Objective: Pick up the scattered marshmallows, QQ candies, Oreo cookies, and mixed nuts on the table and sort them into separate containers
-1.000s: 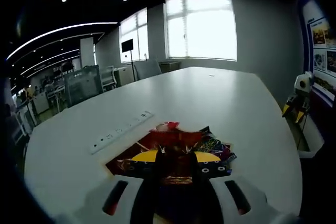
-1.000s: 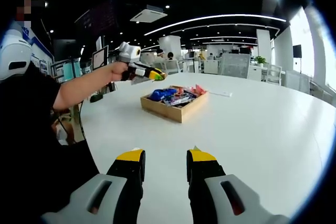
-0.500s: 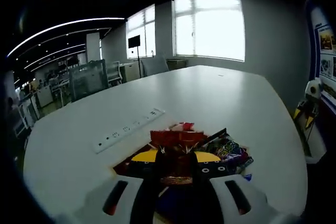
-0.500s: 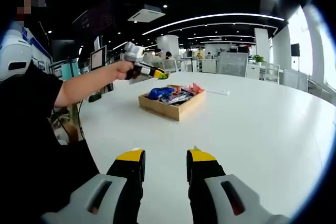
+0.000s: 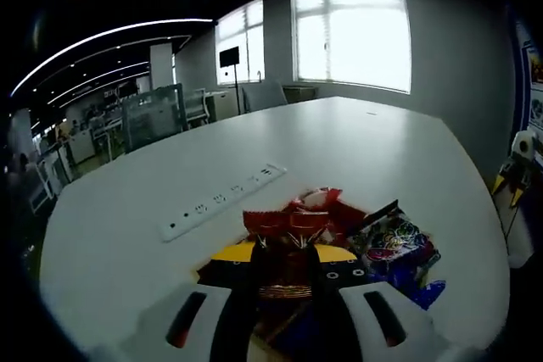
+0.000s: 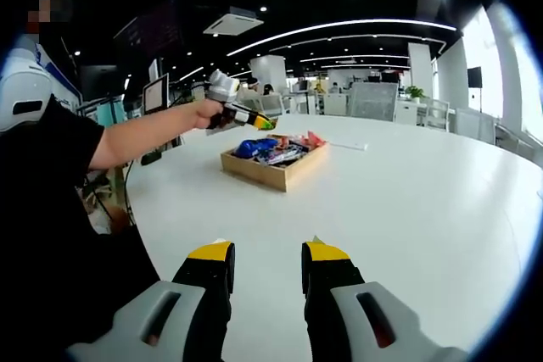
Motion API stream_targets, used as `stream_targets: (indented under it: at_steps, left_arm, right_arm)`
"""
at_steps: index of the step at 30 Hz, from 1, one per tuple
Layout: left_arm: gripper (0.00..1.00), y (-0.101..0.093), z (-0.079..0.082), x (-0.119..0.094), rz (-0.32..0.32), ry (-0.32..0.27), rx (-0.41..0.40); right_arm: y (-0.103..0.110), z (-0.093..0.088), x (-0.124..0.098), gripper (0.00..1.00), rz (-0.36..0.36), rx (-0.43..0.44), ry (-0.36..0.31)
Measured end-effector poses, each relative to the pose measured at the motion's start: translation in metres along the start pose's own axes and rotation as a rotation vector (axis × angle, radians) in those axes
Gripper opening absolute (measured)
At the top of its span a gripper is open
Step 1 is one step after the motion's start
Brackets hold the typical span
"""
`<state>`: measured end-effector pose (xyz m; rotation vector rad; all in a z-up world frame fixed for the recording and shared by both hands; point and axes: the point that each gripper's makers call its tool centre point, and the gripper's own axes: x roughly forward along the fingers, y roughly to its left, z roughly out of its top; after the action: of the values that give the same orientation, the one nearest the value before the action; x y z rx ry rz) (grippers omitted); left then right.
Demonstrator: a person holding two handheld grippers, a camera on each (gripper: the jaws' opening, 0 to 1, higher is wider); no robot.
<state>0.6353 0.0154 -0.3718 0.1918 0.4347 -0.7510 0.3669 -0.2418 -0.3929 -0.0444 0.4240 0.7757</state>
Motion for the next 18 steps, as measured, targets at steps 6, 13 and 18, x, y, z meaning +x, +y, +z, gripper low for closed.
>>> stream_targets:
  at_steps: [6,13,18]
  left_arm:
    - [0.28,0.006,-0.003,0.007,0.027,0.024,0.004]
    - [0.28,0.007,-0.006,0.013,0.031,0.040,0.004]
    - [0.30,0.010,-0.010,0.015,0.048,0.056,-0.004]
  right_arm:
    - [-0.001,0.002,-0.001,0.28,-0.003,-0.003,-0.002]
    - [-0.003,0.000,-0.003,0.28,-0.012,0.002,0.001]
    - [-0.003,0.000,-0.003,0.28,-0.009,0.001,0.001]
